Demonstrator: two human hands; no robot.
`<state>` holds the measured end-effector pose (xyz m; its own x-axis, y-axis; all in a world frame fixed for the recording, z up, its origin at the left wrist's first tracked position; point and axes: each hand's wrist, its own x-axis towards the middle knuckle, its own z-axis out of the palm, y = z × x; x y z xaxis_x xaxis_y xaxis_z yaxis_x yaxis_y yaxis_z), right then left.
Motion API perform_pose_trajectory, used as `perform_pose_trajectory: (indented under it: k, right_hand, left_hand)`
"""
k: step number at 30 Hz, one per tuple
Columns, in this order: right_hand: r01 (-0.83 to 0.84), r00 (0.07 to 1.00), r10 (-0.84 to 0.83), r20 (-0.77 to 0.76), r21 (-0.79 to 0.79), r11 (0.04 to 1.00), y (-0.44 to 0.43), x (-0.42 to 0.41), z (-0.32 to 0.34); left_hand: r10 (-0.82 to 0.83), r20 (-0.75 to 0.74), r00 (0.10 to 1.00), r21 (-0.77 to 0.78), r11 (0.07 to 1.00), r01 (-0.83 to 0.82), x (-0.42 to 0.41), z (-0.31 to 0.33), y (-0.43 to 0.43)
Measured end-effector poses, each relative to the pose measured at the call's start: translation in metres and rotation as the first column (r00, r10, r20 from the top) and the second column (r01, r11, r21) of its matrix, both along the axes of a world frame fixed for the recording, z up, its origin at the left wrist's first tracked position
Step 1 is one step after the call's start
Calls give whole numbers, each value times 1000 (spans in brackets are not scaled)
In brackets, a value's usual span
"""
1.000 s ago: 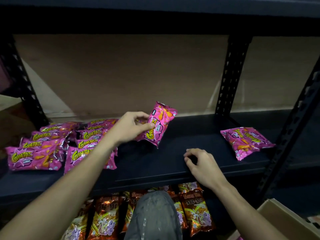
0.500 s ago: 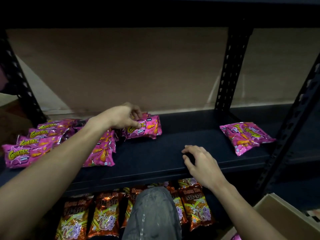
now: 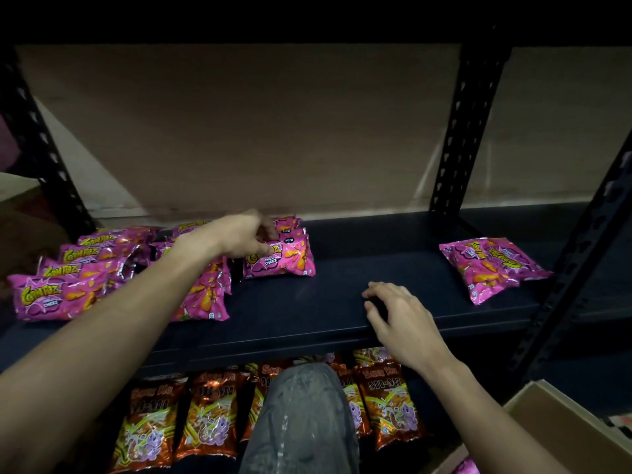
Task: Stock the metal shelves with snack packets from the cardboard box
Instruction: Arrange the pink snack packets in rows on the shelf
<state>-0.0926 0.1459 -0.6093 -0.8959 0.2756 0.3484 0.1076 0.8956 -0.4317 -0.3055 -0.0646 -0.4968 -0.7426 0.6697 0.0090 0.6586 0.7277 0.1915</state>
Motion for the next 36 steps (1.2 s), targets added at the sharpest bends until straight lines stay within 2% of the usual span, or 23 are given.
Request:
perform_pose_trajectory:
  k: [17,22,26,28,31,34,36]
  right_hand:
    - [-7,1000,7,18,-24,1000,-1,0,4]
    - [-40,999,42,10,-158,987,4,2,13]
    - [-24,1000,20,-24,-180,983,15,13,22]
    - [19,998,-28,-50,-166,986,26,19,28]
    - [182,970,-198,-140,-117,976,54,26,35]
    - [418,866,-419,-273,-63,906,80,33,41]
    - [564,787,-556,-267,-56,824,90,36,42]
  left_hand:
    - [40,-49,998,-3,999,-40,3,-1,-4]
    - [16,-153,988,112,994,1,15,-6,-5]
    - [-68,-232,970,264,956,130,43,-20,5]
    - [-109,-226,968,368,910,189,55,-30,11]
    - [-149,-124,981,530,826,192,73,-48,23]
    - [-216,-25,976,594,782,188,87,-68,36]
    - [-221,54,974,611,778,143,92,-79,44]
